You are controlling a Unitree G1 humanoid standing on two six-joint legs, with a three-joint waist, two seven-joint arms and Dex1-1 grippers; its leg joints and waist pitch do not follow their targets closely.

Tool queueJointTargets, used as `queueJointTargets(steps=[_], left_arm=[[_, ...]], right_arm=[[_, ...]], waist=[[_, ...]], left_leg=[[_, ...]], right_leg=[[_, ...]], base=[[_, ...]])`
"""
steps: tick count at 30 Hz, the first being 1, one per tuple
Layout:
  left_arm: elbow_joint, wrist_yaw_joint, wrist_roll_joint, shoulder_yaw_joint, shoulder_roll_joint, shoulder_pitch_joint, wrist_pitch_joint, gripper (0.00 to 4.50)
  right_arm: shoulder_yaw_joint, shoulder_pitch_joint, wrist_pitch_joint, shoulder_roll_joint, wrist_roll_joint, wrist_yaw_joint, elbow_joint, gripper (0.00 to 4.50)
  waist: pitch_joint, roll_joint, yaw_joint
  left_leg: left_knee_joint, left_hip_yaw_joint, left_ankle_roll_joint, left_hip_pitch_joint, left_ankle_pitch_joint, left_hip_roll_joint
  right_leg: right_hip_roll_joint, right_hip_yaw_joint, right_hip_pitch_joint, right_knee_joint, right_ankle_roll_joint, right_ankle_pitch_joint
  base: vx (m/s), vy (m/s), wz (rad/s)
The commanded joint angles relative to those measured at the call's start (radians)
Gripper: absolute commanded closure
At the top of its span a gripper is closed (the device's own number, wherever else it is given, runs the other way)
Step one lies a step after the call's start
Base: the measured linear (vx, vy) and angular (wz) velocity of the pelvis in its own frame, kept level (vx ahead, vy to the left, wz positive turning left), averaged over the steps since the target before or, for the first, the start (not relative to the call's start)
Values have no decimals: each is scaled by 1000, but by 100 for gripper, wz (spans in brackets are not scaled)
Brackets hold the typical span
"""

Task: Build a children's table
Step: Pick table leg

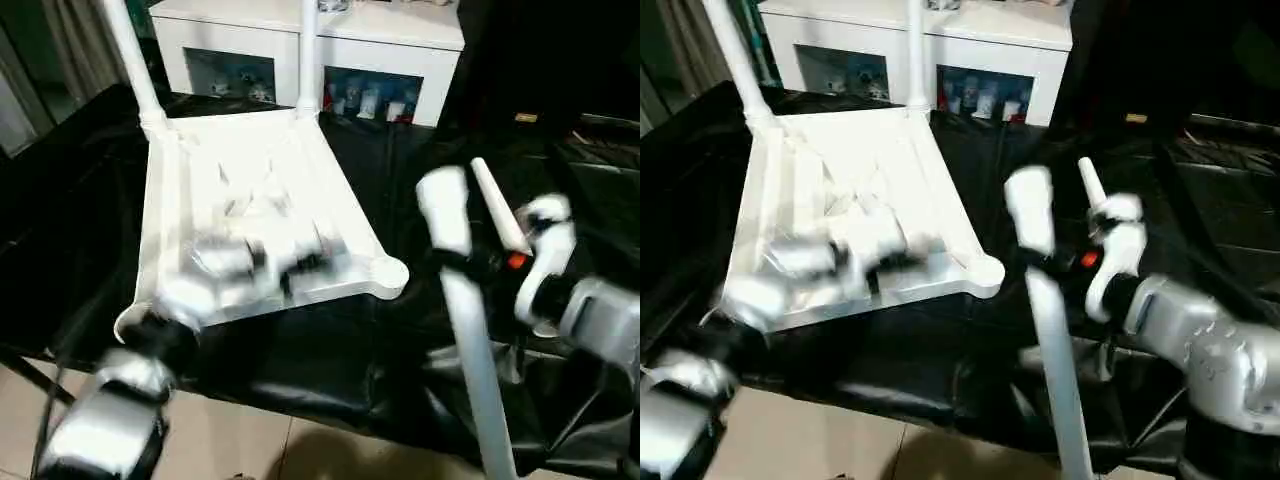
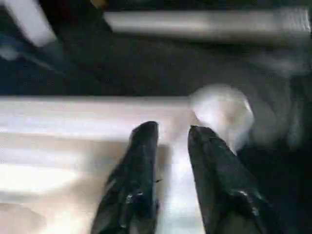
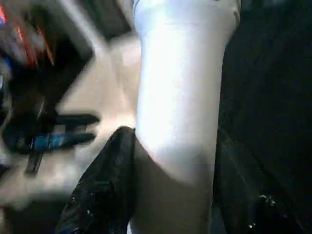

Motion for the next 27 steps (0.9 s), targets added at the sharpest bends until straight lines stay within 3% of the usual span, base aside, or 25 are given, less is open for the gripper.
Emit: queueJointTargets(steps=[1,2,3,4,5,6,7,8,10,11,14,16,17,19,20,21,25,27], left_arm=[[-32,5,-71,51,-11,-11,57,315],[-88,4,-149,107,-31,-7,141,315],[-151,-2,-216,139,-54,4,218,315],[-185,-5,-255,154,-66,10,257,315],[-235,14,-314,174,-95,12,318,315],[-273,40,-361,190,-123,12,364,315],[-298,79,-395,202,-155,7,388,315],[-298,79,-395,202,-155,7,388,315],[-290,107,-362,185,-171,5,368,315],[-263,141,-281,142,-187,7,308,315],[-239,175,-147,49,-199,36,231,315],[-254,161,-95,-12,-184,56,218,298],[-241,173,-17,-93,-152,68,169,280],[-225,196,17,-130,-138,77,150,277],[-218,202,23,-140,-134,83,148,260],[-221,196,12,-137,-136,89,160,260],[-262,159,-12,-117,-137,116,203,230],[-297,115,-75,-94,-141,135,247,216]], right_arm=[[-83,-48,-46,28,30,-69,37,264],[-164,-111,-107,79,44,-158,91,264],[-209,-147,-158,107,47,-215,124,264],[-228,-163,-185,118,48,-242,141,265],[-238,-174,-243,132,32,-272,161,265],[-244,-182,-299,146,15,-293,178,265],[-250,-191,-359,168,3,-308,192,265],[-250,-191,-359,168,3,-308,192,265],[-252,-199,-414,195,-6,-317,202,265],[-269,-216,-468,244,7,-340,214,265],[-311,-273,-584,340,23,-401,269,265],[-323,-293,-616,360,29,-421,297,265],[-336,-314,-645,378,67,-432,319,265],[-330,-324,-657,386,82,-433,334,266],[-316,-328,-667,387,76,-427,339,266],[-306,-330,-674,389,69,-425,340,266],[-301,-341,-700,393,65,-426,350,267],[-297,-342,-710,383,59,-425,362,267]], waist=[[-65,2,1],[-66,6,1],[-68,7,-1],[-67,8,0],[-70,3,4],[-69,8,8],[-69,-2,5],[-70,1,6],[-71,-5,4],[-72,-7,2],[-77,-11,-8],[-74,-6,-12],[-74,-9,-12],[-72,1,-16],[-71,-4,-17],[-72,-2,-17],[-71,-12,-19],[-71,-7,-20]], left_leg=[[-52,0,9,-17,44,26],[-52,1,0,-15,41,27],[-51,4,-14,-14,47,30],[-51,2,-16,-17,48,29],[-48,8,-17,-13,62,30],[-43,13,10,-9,76,25],[-42,15,18,-15,83,26],[-40,11,41,-27,97,22],[-39,11,75,-32,124,19],[-38,9,97,-34,138,19],[-36,7,110,-34,177,20],[-36,9,114,-32,181,20],[-37,8,119,-33,170,20],[-39,8,108,-31,143,21],[-40,9,96,-31,137,21],[-41,9,84,-32,137,21],[-42,11,79,-34,124,20],[-41,13,79,-33,123,18]], right_leg=[[-73,65,69,-49,-237,153],[-74,65,67,-48,-241,145],[-80,66,64,-43,-262,151],[-79,64,62,-45,-266,143],[-74,63,60,-41,-279,172],[-65,63,53,-42,-286,211],[-65,64,57,-37,-292,238],[-67,60,65,-36,-293,249],[-65,60,69,-38,-266,242],[-64,59,69,-42,-237,227],[-64,58,65,-37,-195,227],[-63,59,58,-38,-197,225],[-62,58,59,-41,-190,213],[-61,60,57,-41,-173,189],[-60,60,59,-42,-170,191],[-62,59,60,-40,-175,198],[-64,60,60,-39,-189,196],[-63,61,58,-38,-194,190]], base=[[0,0,0],[0,0,0],[0,0,0],[0,0,0],[0,0,0],[0,0,0],[0,0,0],[0,0,0],[0,0,0],[0,0,0],[0,0,0],[0,0,0],[0,0,0],[0,0,0],[0,0,0],[0,0,0],[0,0,0],[0,0,0]])
